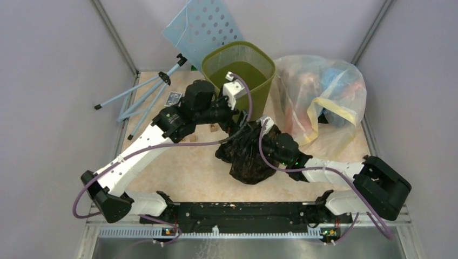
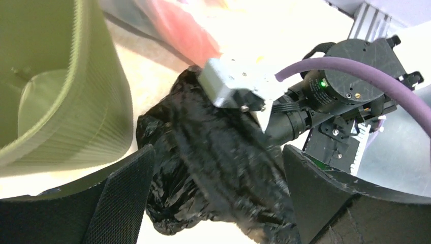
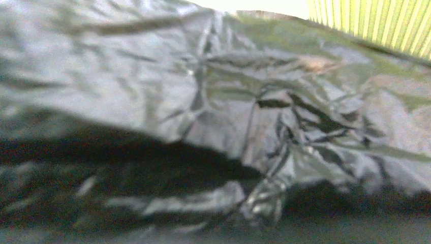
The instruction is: Put the trash bags into the trash bin
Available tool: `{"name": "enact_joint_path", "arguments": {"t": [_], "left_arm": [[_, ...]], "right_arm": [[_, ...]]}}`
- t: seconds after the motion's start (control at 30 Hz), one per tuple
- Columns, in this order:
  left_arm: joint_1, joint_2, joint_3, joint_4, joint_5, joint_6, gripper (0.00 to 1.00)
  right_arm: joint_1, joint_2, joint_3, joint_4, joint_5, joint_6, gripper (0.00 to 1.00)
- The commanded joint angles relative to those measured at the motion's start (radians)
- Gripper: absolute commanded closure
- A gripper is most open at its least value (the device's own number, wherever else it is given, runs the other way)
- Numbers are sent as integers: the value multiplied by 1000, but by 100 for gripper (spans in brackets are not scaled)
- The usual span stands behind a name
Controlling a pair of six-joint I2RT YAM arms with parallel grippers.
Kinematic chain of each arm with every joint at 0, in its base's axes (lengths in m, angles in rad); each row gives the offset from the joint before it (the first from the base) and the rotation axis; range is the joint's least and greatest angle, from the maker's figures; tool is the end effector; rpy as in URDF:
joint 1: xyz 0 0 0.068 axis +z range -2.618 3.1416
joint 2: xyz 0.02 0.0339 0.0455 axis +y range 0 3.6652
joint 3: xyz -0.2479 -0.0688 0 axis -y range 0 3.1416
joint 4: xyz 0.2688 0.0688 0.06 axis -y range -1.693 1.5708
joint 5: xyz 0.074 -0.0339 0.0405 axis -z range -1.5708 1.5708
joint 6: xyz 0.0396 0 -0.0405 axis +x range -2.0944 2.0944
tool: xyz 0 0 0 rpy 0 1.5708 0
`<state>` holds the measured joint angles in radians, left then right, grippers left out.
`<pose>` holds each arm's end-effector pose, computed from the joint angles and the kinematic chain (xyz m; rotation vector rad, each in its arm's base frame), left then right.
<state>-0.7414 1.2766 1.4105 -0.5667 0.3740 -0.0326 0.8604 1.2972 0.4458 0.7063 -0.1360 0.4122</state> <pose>0.2168 -0.2181 0.3996 0.9506 1.8493 -0.8599 0.1833 0.2213 0.1732 -0.5117 1.7602 1.0403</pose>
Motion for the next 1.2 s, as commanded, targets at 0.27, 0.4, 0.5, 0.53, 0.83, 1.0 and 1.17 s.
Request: {"name": "enact_joint_path", "arguments": {"t": [0.27,0.4,0.5,0.53,0.83,1.0,1.17], "left_arm": [[-158,128,136,-84,-145,126,8],[-158,163,170,-134,-235,112,16],[-156,164,175,-131,-281,87,28],[-155,161,173,-124,-284,78,32],[-144,144,172,-157,-251,48,55],[-137,144,174,-183,-260,34,48],[-125,101,157,-154,-231,-14,30]], "right_arm": [[7,-62,102,-38,-25,-1,82],[8,-61,99,-36,-30,0,82],[7,-60,95,-29,-31,3,82],[8,-58,93,-28,-29,5,82],[6,-69,65,-32,22,28,84],[5,-62,66,-34,21,32,84],[5,-52,65,-33,16,36,84]]}}
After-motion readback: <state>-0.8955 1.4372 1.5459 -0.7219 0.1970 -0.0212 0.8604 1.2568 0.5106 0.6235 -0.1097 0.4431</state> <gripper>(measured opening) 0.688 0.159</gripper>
